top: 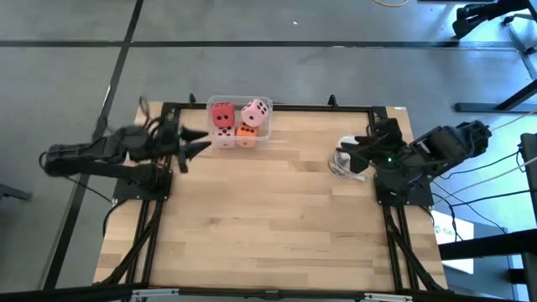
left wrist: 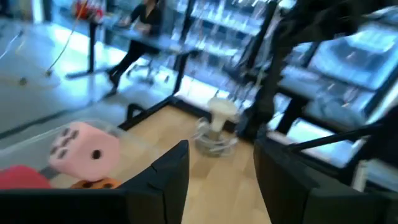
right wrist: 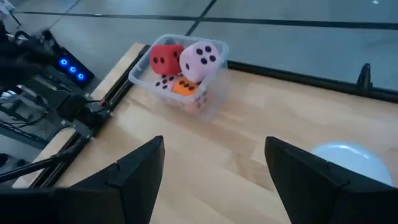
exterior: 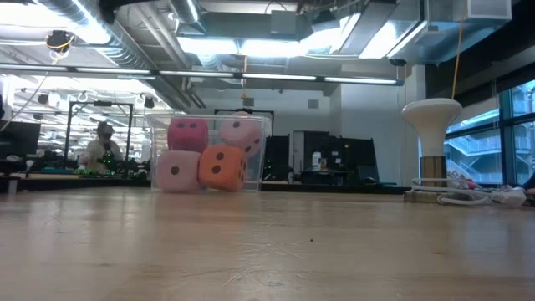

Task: Pick & Place Dice
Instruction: Return to Home Position

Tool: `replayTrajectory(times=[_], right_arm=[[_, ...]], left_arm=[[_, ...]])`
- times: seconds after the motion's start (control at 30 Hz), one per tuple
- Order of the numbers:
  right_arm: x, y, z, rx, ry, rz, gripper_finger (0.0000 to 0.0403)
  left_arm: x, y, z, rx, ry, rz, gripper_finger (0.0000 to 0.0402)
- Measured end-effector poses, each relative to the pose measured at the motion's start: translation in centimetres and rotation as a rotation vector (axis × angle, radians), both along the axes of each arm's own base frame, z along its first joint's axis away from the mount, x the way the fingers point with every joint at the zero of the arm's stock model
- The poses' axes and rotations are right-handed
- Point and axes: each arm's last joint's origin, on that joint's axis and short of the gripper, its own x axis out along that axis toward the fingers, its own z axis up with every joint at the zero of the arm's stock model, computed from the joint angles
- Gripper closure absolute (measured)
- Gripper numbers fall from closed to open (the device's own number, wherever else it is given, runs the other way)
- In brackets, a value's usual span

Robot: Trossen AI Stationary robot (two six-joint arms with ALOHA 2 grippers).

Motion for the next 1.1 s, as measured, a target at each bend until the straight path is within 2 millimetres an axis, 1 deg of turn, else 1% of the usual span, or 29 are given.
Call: replayTrajectory(times=[0.1, 0.23, 0.33, 0.4, 0.57, 0.8, 0.87, 0.93, 1.03, 1.1], right_arm=[[0.0, -0.3, -0.1, -0.011, -0.017, 0.02, 0.0127], [-0.6, -0.9, -0.8, -0.006, -0.028, 0.014, 0.0127], [-1.6, -1.6, -1.7, 0.024, -0.044, -0.019, 0.0127], [-2.1, -1.8, -2.1, 0.052, -0.072, -0.035, 0.0127], [-2.5, -2.0, -2.5, 0.056, -0.1, -0.004, 0.0127], [-2.5, -2.0, -2.3, 0.027, -0.104, 0.027, 0.0127], [-2.5, -2.0, -2.3, 0.027, -0.103, 0.027, 0.0127], [-2.5, -2.0, -2.3, 0.027, -0.104, 0.028, 0.0127], [-2.5, -2.0, -2.3, 0.038, -0.114, 0.022, 0.0127], [-2.4, -1.9, -2.2, 0.048, -0.127, 0.024, 0.0127]], left_arm=[[-0.2, -1.5, -2.2, 0.021, -0.023, 0.006, 0.0248], [-0.2, -3.0, -4.4, 0.119, 0.077, 0.018, 0.0269], [-0.2, -3.9, -5.1, 0.192, 0.107, -0.038, 0.028], [-0.3, -4.1, -5.8, 0.224, 0.133, -0.03, 0.0286], [-1.1, -3.7, -6.6, 0.23, 0.108, -0.055, 0.0292], [-3.1, -1.8, -7.5, 0.211, 0.177, 0.042, 0.0293], [-3.5, -1.4, -7.8, 0.194, 0.161, 0.054, 0.0295], [-3.8, -1.2, -8.7, 0.176, 0.13, 0.05, 0.0298], [-3.7, -1.1, -10.8, 0.159, 0.082, 0.043, 0.0303], [-3.8, -1.1, -11.7, 0.151, 0.054, 0.04, 0.0305]])
